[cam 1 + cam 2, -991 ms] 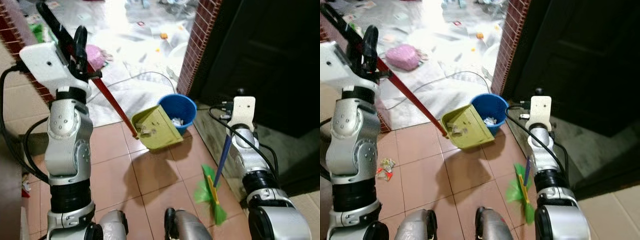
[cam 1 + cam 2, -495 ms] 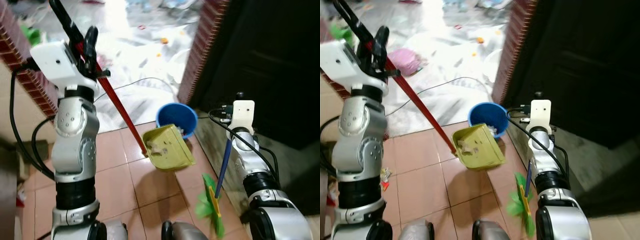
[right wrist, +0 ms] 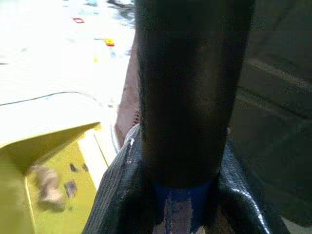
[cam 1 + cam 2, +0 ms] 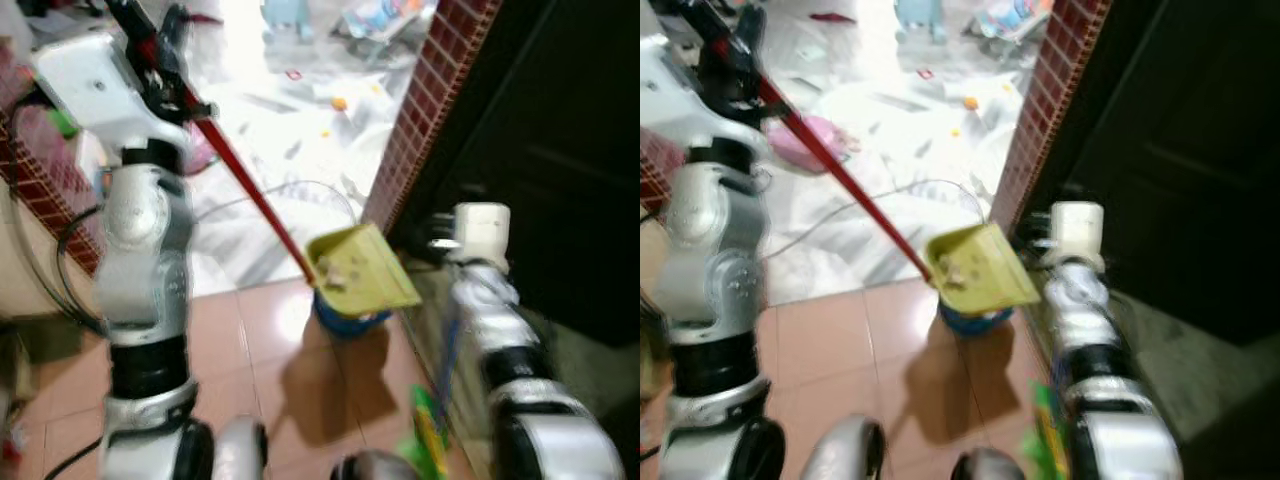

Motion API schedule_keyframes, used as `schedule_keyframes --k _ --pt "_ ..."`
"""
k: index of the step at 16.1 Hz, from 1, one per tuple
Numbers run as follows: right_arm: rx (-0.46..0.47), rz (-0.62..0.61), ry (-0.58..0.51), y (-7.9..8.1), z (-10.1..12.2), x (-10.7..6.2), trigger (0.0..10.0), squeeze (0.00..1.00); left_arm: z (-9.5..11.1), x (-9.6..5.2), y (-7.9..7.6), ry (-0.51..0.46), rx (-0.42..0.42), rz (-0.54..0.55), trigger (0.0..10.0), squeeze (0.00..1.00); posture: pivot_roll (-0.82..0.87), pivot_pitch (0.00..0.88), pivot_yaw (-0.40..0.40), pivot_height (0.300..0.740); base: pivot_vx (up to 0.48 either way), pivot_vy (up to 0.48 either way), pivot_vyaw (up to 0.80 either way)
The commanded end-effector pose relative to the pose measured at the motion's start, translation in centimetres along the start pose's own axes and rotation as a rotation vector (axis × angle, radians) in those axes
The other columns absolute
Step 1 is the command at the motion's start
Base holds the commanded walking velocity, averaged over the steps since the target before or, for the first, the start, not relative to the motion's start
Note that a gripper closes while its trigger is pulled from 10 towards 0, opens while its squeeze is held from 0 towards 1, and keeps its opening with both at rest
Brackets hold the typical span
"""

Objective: Sweep floor

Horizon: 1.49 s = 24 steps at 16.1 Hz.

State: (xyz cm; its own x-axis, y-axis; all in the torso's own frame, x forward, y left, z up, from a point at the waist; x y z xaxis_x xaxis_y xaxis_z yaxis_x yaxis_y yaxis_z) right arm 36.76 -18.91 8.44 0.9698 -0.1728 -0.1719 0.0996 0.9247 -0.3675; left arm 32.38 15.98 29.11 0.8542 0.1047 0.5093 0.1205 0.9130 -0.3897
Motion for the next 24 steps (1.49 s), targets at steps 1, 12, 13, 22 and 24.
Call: schedule_keyframes --k 1,12,13,22,24 --pt "0.008 -0.042 -0.01 -1.6 0.0 0.1 10.0 0.0 1.1 0.0 -1.0 -0.057 0.034 -0.043 10.0 0.0 -0.02 0.114 -0.047 0.74 0.472 0.0 0.0" --pt "0.016 -0.025 -0.018 -1.3 0.1 0.2 10.0 0.0 -2.8 -2.2 -3.9 0.047 0.167 -0.259 10.0 0.0 -0.02 0.122 -0.05 0.74 0.221 0.0 0.0" --pt "0.017 -0.024 -0.018 -1.3 0.1 0.2 10.0 0.0 -3.1 -2.4 -4.1 0.051 0.176 -0.271 10.0 0.0 -0.02 0.122 -0.05 0.74 0.0 0.0 0.0" --pt "0.021 -0.018 -0.026 -1.1 0.4 0.2 10.0 0.0 -2.0 -1.5 -8.0 -0.059 0.135 -0.373 10.0 0.0 -0.02 0.118 -0.045 0.74 0.0 0.0 0.0" --pt "0.023 -0.016 -0.025 -1.0 0.4 0.2 10.0 0.0 -1.2 -1.1 -8.4 -0.087 0.14 -0.396 10.0 0.0 -0.02 0.116 -0.045 0.74 0.0 0.0 0.0"
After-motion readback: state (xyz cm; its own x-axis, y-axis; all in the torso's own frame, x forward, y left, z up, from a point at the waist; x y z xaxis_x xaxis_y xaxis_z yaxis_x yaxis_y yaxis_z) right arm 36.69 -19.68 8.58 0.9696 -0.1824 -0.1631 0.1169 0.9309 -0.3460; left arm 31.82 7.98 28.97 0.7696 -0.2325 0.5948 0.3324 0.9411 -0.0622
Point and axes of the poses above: a point about 5 cm out from each wrist's last joint towards the gripper, its own x axis pointing out of the wrist towards the gripper, its own z axis along the axis of the wrist's last joint, y = z × x, the point moved 2 cm from there along x, pointing out of the wrist towards the gripper, and after that the axes turned 11 degrees about -x, right-handed, at the moved point
